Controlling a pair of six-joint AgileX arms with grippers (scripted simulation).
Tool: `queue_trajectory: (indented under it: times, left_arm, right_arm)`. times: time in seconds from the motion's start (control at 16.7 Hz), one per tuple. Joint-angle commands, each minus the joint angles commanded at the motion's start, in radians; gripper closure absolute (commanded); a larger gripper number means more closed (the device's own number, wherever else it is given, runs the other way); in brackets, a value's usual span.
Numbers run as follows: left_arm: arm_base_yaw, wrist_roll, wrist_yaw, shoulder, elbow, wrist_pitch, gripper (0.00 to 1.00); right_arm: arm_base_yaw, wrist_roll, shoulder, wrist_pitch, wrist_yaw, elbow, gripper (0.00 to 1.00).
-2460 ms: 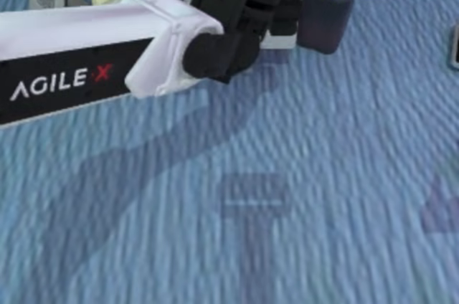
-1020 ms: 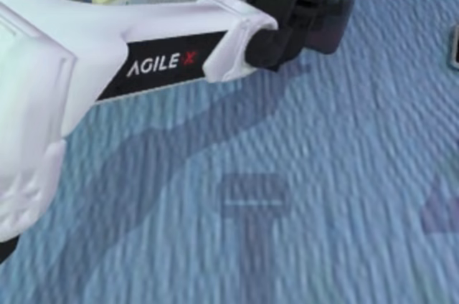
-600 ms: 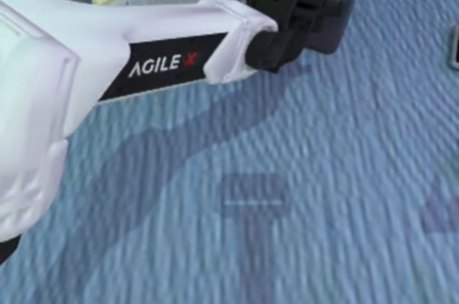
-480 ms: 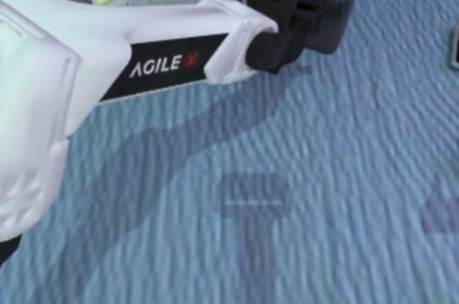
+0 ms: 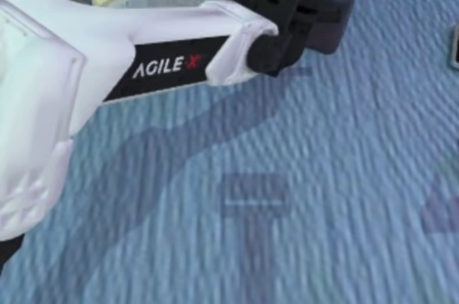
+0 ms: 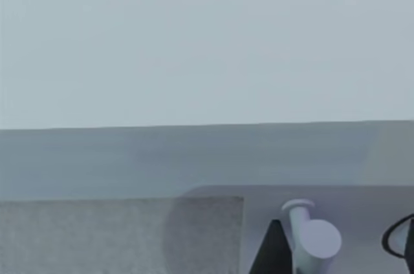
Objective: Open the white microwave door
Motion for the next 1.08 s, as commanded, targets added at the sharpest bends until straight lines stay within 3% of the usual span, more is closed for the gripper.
queue_trajectory:
  times: [0.18,0.24,0.54,1.08]
  left_arm:
    - [0.000,0.000,0.000,0.000,0.000,0.000,1.00]
    - [-0.057,0.002,-0.001,-0.025,-0.047,-0.010,1.00]
    - [-0.052,-0.024,0.025,0.026,0.062,-0.120,1.00]
    - [-0.006,-0.164,0.184,0.249,0.653,-0.829,1.00]
  right_arm:
    - [0.000,0.000,0.000,0.000,0.000,0.000,0.00]
    - [0.000,0.000,0.000,0.000,0.000,0.000,0.00]
    - [0.000,0.000,0.000,0.000,0.000,0.000,0.00]
    - [0.000,0.000,0.000,0.000,0.000,0.000,0.00]
